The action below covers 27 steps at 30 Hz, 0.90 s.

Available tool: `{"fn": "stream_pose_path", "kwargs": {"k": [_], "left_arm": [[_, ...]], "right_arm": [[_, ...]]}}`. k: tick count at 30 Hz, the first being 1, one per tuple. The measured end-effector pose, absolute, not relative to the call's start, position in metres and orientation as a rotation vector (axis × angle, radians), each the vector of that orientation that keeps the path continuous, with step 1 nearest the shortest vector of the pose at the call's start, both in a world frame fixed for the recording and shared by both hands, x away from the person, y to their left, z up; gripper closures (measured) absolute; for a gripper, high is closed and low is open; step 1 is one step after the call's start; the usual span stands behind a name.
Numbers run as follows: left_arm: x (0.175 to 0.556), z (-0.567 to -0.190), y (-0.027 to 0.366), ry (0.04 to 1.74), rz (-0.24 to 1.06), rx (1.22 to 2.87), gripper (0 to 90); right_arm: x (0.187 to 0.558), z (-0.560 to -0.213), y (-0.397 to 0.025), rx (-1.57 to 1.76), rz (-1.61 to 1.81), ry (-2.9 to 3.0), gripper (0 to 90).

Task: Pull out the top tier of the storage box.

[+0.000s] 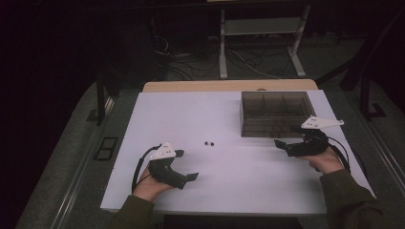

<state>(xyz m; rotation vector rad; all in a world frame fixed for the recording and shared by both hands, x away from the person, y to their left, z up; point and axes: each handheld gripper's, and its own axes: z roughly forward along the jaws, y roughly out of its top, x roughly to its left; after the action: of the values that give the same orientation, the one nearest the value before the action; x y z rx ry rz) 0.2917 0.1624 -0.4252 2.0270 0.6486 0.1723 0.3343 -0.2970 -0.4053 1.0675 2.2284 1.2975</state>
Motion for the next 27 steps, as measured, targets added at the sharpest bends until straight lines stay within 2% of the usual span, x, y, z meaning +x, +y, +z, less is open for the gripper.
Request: {"fn": "stream_pose_path", "kwargs": {"k": [27], "left_arm": [[0.2889, -0.4241, 0.1633, 0.635, 0.181, 2.030, 0.0]], "right_arm": [[0.3296, -0.4059, -0.2962, 1.003, 1.223, 2.180, 11.9]]}}
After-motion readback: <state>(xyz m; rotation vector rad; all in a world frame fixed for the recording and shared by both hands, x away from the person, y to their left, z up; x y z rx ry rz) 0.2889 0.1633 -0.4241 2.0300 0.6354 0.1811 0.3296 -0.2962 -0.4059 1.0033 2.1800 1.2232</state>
